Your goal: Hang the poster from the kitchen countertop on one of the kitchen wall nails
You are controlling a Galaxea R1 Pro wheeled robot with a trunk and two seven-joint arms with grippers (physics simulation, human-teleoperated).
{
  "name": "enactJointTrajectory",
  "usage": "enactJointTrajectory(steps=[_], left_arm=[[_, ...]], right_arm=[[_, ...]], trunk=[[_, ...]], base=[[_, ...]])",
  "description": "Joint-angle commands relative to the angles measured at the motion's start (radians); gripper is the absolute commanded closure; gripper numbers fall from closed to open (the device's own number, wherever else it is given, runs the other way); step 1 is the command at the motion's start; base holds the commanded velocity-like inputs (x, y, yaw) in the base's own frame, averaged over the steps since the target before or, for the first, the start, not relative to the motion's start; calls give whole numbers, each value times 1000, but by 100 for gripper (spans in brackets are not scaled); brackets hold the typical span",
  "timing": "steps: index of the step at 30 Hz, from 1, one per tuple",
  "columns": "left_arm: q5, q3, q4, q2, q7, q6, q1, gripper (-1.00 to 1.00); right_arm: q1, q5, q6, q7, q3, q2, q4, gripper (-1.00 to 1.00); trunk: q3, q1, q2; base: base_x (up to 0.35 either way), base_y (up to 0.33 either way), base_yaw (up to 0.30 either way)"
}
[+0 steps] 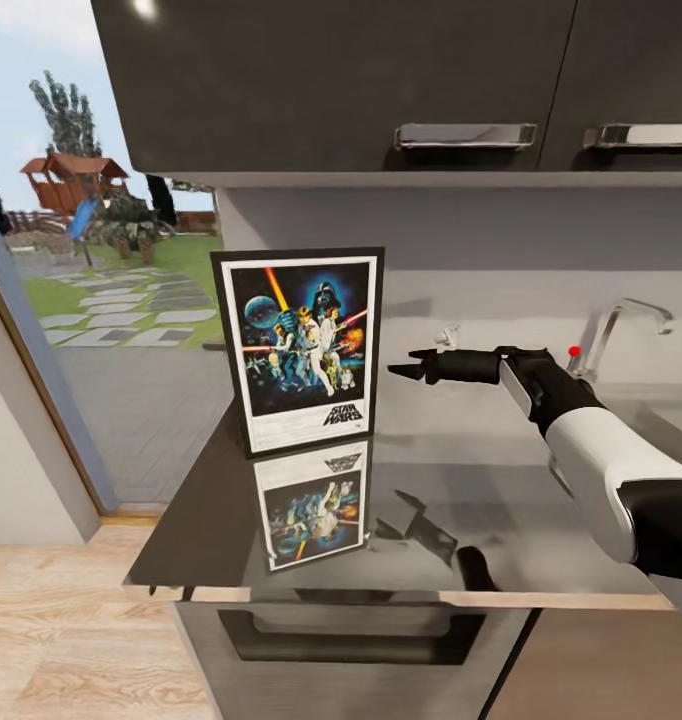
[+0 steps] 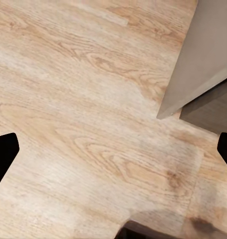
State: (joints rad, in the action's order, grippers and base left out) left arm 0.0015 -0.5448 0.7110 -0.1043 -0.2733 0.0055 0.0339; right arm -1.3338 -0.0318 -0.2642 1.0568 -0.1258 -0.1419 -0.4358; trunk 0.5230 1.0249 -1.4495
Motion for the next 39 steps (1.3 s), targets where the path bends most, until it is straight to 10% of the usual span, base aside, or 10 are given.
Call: enactJointTrajectory(steps=[1,39], left_arm=[[0,-3,1,0,-6,1,0,-100],[0,-3,2,0,-6,-1,0,-100]], right_arm=[[-1,-3,-9,2,-3,-1,-1,-100],[-1,-5,-7,8,-3,2,-3,-100]], trunk=[[1,0,0],[1,0,0]], base=[[32,0,0],[31,0,27]])
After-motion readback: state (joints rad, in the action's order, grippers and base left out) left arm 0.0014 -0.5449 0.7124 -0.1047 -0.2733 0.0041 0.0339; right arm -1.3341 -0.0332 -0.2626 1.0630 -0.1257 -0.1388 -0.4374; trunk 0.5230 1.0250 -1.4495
